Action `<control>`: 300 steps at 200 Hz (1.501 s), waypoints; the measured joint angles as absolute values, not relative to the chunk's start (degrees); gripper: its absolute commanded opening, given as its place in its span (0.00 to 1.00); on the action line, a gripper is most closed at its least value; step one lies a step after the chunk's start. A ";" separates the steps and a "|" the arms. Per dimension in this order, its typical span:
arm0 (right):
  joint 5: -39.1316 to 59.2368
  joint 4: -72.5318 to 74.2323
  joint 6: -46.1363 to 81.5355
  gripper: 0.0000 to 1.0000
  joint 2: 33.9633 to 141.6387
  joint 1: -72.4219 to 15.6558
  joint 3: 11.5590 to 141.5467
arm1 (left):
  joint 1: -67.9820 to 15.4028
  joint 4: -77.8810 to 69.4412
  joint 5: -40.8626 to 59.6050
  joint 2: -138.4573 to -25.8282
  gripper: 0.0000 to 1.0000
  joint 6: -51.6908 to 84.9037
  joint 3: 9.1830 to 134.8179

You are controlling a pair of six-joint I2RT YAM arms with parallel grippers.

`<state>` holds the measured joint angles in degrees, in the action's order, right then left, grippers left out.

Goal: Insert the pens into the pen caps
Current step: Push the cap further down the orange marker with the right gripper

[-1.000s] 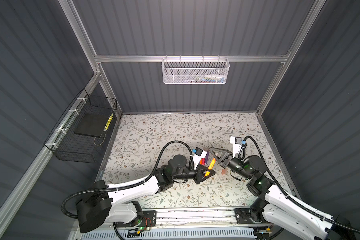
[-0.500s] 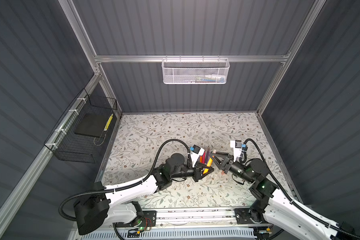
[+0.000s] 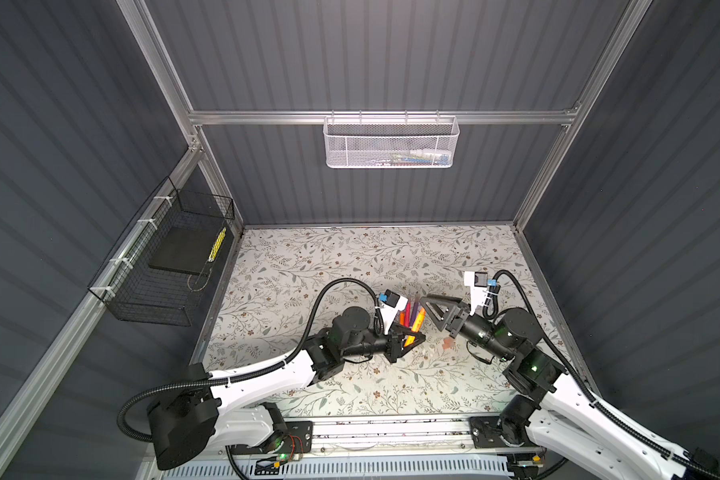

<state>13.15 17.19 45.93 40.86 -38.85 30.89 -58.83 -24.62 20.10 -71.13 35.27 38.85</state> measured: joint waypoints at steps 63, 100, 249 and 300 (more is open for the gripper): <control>10.07 9.02 51.00 0.55 45.69 -38.85 34.30 | -58.83 -20.91 16.08 -71.09 0.00 33.36 38.94; 10.17 9.02 52.42 0.43 47.05 -38.85 34.30 | -58.83 -19.53 14.92 -71.09 0.00 32.71 39.29; 15.03 19.42 48.77 0.00 48.77 -38.48 30.00 | -57.21 -18.63 19.09 -70.67 0.00 32.69 39.48; 21.04 33.28 47.40 0.00 46.61 -38.26 24.67 | -56.75 -17.61 24.08 -67.35 0.00 32.62 39.51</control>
<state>21.04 33.28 47.40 46.61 -38.26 24.67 -56.75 -17.61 24.08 -67.35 32.62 39.51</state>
